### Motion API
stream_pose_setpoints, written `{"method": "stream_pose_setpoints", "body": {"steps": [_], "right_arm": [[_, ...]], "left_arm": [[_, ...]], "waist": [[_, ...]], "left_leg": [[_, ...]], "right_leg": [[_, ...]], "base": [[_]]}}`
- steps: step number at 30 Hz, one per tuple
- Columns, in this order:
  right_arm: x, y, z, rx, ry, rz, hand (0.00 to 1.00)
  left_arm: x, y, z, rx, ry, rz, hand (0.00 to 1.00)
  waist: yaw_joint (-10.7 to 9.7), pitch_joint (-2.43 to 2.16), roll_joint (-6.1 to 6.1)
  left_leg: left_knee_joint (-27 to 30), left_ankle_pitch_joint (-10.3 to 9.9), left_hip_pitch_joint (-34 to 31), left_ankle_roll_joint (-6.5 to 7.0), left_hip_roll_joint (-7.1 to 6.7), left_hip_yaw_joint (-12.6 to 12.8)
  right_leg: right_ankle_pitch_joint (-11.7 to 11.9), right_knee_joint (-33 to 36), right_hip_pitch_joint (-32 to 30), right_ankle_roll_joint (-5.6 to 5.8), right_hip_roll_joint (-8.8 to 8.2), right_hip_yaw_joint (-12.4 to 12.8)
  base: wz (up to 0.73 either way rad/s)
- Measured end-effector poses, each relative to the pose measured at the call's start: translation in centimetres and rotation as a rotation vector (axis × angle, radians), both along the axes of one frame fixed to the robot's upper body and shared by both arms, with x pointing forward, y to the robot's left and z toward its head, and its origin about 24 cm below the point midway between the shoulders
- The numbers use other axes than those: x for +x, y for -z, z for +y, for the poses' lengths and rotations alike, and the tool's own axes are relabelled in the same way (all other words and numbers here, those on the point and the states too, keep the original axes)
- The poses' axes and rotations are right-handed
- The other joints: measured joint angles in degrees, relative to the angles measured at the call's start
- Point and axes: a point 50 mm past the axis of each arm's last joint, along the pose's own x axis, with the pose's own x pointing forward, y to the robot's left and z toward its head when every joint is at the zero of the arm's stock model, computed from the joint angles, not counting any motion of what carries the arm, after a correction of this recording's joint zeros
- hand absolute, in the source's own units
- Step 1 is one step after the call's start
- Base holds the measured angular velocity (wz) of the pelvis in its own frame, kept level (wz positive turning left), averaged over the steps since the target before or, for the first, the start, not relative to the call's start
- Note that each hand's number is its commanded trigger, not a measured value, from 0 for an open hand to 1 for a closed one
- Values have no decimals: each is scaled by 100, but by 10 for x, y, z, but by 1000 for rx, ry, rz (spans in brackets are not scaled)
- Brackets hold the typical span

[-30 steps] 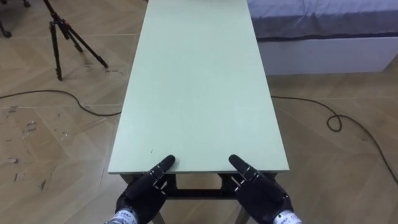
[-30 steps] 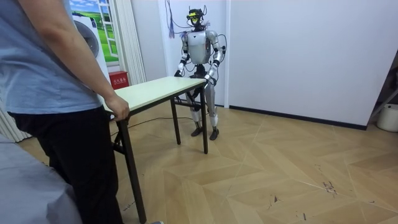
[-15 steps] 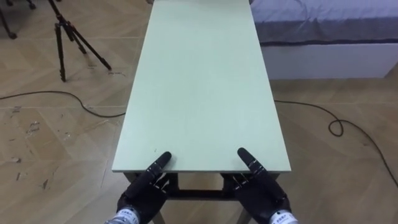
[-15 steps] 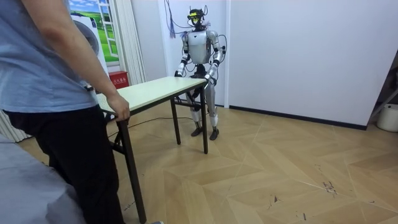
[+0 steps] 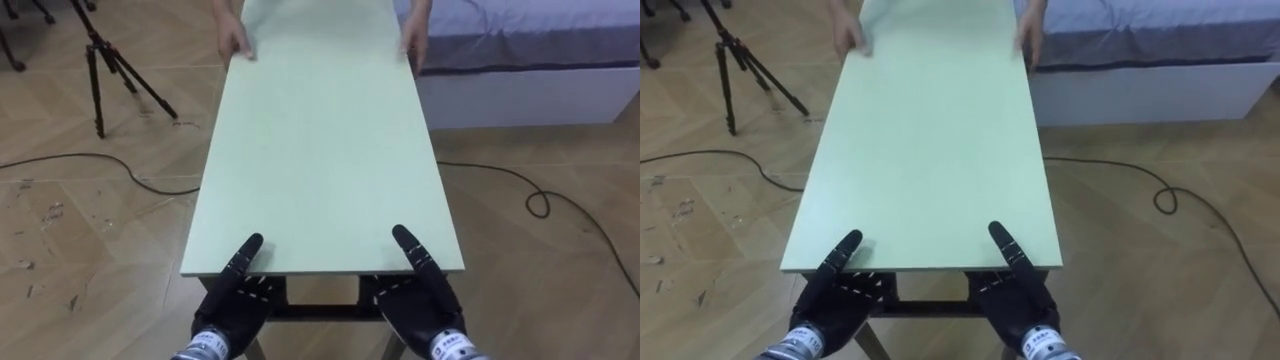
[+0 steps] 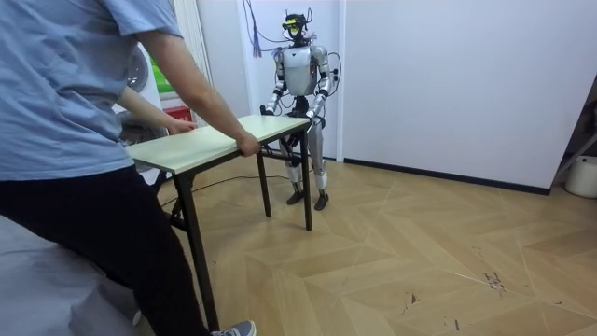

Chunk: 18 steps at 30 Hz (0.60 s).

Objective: Move table with human

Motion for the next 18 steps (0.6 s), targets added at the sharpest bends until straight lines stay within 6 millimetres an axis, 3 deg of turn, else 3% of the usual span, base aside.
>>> {"method": "stream_pose_setpoints", "body": {"steps": [11, 15, 16, 17, 18], "right_arm": [[3, -2, 0, -12, 9, 30, 0], [3, -3, 0, -19, 11, 46, 0], [3, -3, 0, -21, 12, 51, 51], [3, -3, 0, -22, 13, 54, 80], [3, -3, 0, -24, 14, 58, 100]], "left_arm": [[2, -1, -2, -38, -32, 23, 0], [2, 0, -3, -43, -42, 45, 1], [1, 0, -4, -48, -48, 51, 67], [1, 0, -5, -49, -50, 54, 84], [1, 0, -5, -50, -51, 61, 100]], "waist": [[5, -8, 5], [9, -39, 53], [12, -49, 68], [13, -53, 73], [12, -60, 84]], "left_leg": [[52, 0, -7, 0, -5, -40], [52, 0, -5, 0, -6, -34], [52, 0, 1, 0, -5, -20], [52, 0, 3, 0, -5, -19], [52, 0, 6, 0, -5, -19]], "right_leg": [[1, 10, -2, -1, -1, 32], [3, 15, -2, -2, -1, 39], [3, 18, -2, -3, 1, 49], [3, 20, -1, -3, 1, 51], [4, 22, -1, -3, 3, 53]], "base": [[0], [0], [0], [0], [0]]}}
